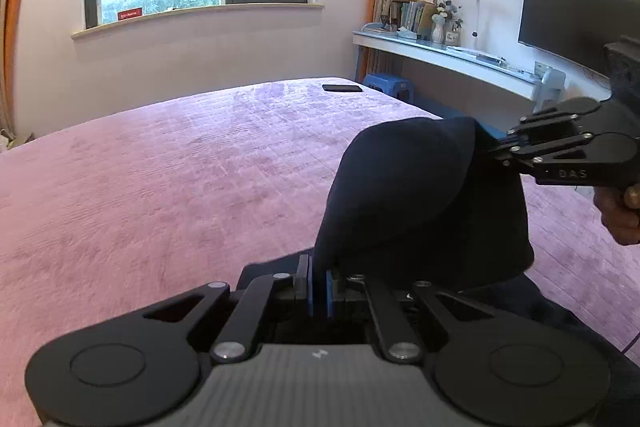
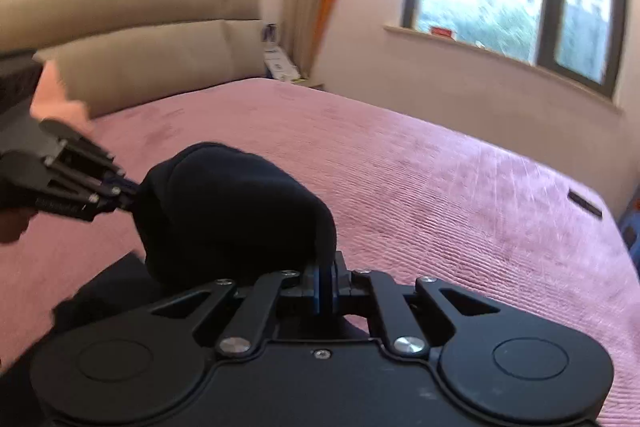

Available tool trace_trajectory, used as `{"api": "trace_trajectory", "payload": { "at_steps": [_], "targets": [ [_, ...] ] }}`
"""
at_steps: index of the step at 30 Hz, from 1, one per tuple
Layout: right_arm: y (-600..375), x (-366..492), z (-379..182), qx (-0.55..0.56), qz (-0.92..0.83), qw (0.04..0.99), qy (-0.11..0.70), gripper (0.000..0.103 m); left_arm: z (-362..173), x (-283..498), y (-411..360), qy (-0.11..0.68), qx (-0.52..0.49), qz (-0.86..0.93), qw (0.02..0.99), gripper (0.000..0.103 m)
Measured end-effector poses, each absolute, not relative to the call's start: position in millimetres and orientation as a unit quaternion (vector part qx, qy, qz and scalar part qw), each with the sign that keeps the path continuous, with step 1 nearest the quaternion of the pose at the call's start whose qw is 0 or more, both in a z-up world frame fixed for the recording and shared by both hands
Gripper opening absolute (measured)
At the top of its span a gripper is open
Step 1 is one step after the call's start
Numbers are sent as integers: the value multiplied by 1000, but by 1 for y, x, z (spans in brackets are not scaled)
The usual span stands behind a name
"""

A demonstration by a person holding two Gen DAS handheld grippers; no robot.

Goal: Fold large clothes

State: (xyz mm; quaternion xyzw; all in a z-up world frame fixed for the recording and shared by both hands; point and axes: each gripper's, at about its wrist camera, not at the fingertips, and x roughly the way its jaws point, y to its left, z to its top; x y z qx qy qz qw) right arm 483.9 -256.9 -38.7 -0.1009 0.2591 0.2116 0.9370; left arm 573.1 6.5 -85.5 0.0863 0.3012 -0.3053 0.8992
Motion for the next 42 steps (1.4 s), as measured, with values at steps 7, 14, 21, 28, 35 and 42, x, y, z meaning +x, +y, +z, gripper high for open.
{"api": "trace_trajectory", "payload": {
  "at_steps": [7,14,21,28,35,42],
  "targets": [
    [-229,407,-73,-225,219,914,258,7,-115,451,10,380,72,-262,884,7],
    [-222,328,-135,-296,311,805,410,51,-196,365,20,552,-15,-235,800,10],
    [-265,361,-127,-36,201,852,482,74,-181,416,39,496,-92,-204,839,38],
    [-303,429,-145,189,93,832,514,76,-193,487,21,497,-137,-155,843,61],
    [-309,444,-172,304,59,793,524,72,-223,510,8,542,-172,-121,814,58],
    [-316,428,-137,322,114,812,474,18,-181,485,43,431,-276,-156,845,7]
  ]
}}
